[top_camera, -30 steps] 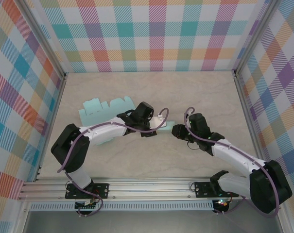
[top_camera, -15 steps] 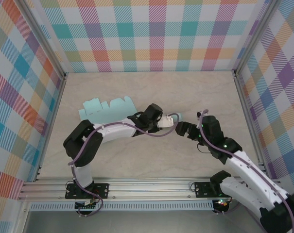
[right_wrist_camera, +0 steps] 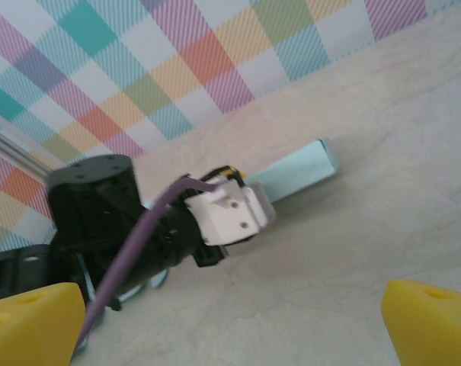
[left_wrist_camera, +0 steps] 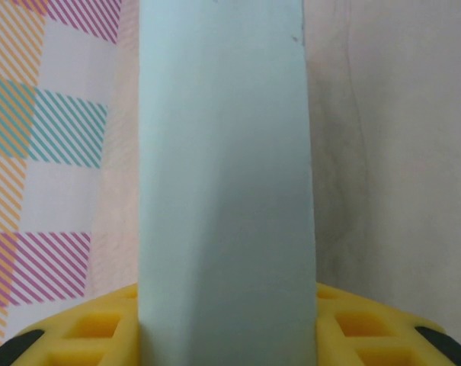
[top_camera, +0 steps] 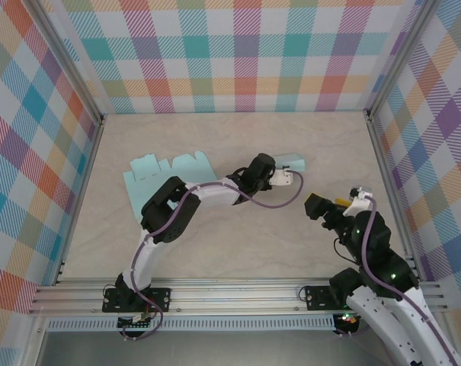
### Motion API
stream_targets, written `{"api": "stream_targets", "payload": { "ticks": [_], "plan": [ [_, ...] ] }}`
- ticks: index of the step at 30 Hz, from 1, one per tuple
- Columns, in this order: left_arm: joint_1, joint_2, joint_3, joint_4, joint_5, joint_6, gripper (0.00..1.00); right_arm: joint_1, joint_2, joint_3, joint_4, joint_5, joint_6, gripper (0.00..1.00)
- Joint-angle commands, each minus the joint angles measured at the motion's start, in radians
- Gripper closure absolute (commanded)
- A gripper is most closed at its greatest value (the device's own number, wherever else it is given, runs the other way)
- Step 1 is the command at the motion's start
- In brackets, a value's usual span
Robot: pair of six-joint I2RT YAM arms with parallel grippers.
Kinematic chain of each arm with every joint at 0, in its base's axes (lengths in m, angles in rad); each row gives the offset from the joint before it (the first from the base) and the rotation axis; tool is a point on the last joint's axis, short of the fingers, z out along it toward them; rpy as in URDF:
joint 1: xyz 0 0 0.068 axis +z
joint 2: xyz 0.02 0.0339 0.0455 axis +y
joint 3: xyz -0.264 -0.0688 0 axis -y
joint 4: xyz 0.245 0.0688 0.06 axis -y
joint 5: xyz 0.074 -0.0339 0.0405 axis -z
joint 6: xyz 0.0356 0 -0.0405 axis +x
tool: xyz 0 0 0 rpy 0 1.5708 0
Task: Fold the paper box
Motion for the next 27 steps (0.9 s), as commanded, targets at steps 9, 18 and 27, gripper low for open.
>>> {"api": "stream_targets", "payload": {
  "ticks": [9, 18, 27],
  "plan": [
    [-0.013, 0.192, 0.260, -0.107, 0.149, 0.024, 0.48, 0.003, -0.033, -0.009, 0.001, 0.079, -0.041, 0.00],
    [-0.014, 0.109, 0.156, -0.049, 0.130, -0.085, 0.00, 0.004, 0.067, 0.071, 0.018, 0.092, -0.101, 0.00],
    [-0.004, -0.240, -0.211, 0.134, -0.022, -0.396, 0.00, 0.004, 0.165, 0.151, 0.060, 0.087, -0.122, 0.00]
  ]
}}
